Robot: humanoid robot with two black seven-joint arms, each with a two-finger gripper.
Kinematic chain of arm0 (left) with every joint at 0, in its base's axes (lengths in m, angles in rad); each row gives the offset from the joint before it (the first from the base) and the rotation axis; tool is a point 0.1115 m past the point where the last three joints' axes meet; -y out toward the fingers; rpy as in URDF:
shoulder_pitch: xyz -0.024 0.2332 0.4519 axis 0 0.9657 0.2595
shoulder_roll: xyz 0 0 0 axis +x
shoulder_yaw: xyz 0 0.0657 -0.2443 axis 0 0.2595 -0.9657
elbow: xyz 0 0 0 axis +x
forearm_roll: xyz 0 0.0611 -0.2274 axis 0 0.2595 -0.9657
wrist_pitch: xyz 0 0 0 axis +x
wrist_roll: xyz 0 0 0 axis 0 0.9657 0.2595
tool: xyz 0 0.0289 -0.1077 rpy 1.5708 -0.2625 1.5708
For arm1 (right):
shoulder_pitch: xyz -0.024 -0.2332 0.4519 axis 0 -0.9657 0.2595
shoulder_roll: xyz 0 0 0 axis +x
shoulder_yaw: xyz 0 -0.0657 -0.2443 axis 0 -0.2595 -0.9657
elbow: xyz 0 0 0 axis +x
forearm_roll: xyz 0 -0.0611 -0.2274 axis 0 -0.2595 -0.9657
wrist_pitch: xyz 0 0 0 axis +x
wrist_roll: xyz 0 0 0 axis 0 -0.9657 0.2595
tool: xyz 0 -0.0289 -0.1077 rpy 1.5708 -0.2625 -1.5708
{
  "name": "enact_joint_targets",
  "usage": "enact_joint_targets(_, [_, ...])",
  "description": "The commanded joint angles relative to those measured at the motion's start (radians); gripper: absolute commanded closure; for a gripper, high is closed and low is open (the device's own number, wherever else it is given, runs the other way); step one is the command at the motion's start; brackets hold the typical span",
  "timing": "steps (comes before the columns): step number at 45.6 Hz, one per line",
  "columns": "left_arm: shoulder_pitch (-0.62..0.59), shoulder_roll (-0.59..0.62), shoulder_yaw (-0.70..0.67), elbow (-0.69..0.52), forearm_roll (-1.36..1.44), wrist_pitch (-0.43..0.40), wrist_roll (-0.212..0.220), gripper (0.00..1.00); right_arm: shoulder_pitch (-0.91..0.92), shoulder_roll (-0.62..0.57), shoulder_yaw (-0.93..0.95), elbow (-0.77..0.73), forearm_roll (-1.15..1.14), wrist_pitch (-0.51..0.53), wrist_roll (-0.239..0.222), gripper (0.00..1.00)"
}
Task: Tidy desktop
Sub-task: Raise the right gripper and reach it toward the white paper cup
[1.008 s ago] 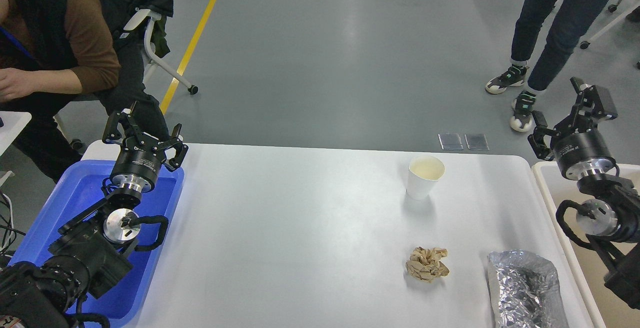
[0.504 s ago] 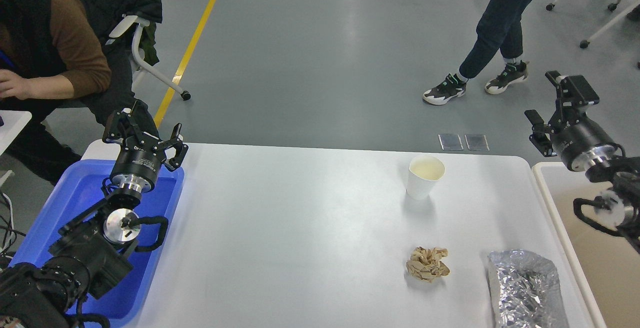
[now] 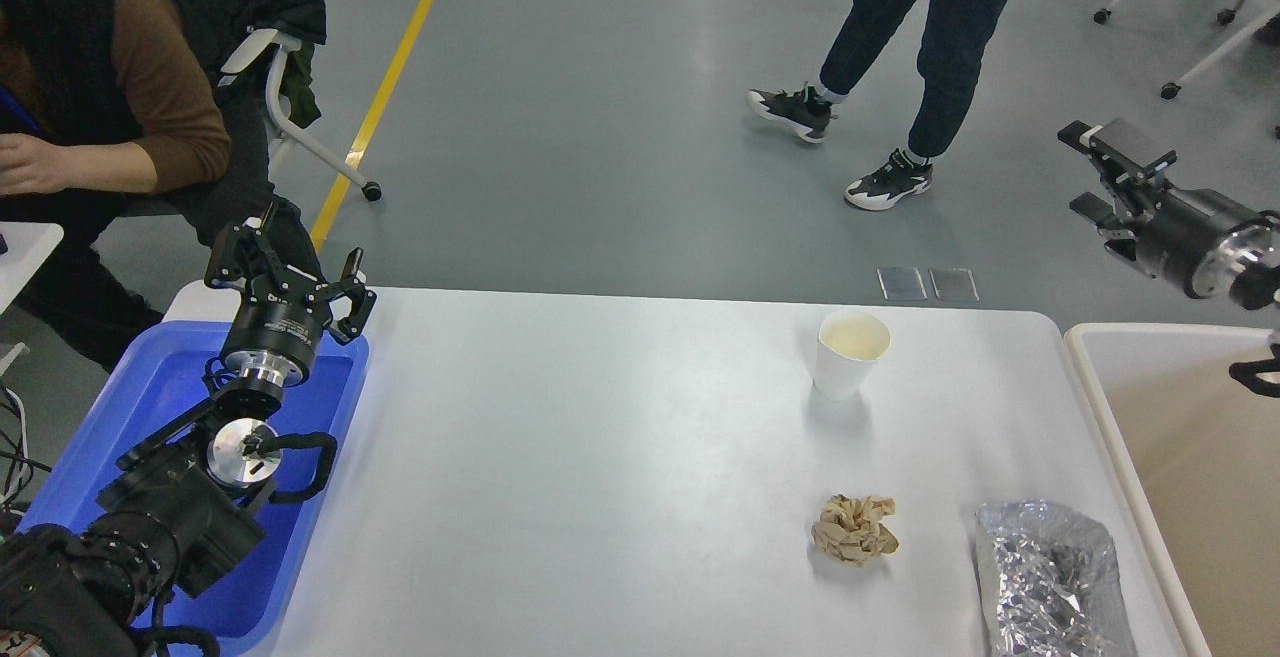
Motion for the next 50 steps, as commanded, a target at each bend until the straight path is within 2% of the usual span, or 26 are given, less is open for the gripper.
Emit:
enact_joint_targets(1, [0.0,0.0,0.0,0.0,0.0,0.0,0.0,0.0,0.153,-0.037,-0.234,0.057,-0.14,0.002,0.0,0.01])
enact_joint_targets(9, [0.0,0.0,-0.001,0.0,0.0,0.0,0.0,0.0,0.231,-0.016,-0.393,0.057,-0.216,0.007,0.0,0.01])
enact_joint_targets(19, [0.0,0.0,0.0,0.0,0.0,0.0,0.0,0.0,0.306,0.098,-0.566,0.035,-0.239,0.004,-0.008,0.01])
enact_joint_targets(28, [0.0,0.0,0.0,0.0,0.0,0.0,0.0,0.0,0.285,0.211,-0.577,-0.034,-0.222,-0.009,-0.009,0.01])
enact_joint_targets(44, [0.0,0.0,-0.001,0.0,0.0,0.0,0.0,0.0,0.132,0.395,-0.576,-0.24,-0.19,-0.016,-0.011,0.01])
enact_joint_targets(50, [0.0,0.0,0.0,0.0,0.0,0.0,0.0,0.0,0.107,0.427,-0.577,-0.286,-0.187,-0.016,-0.011,0.01])
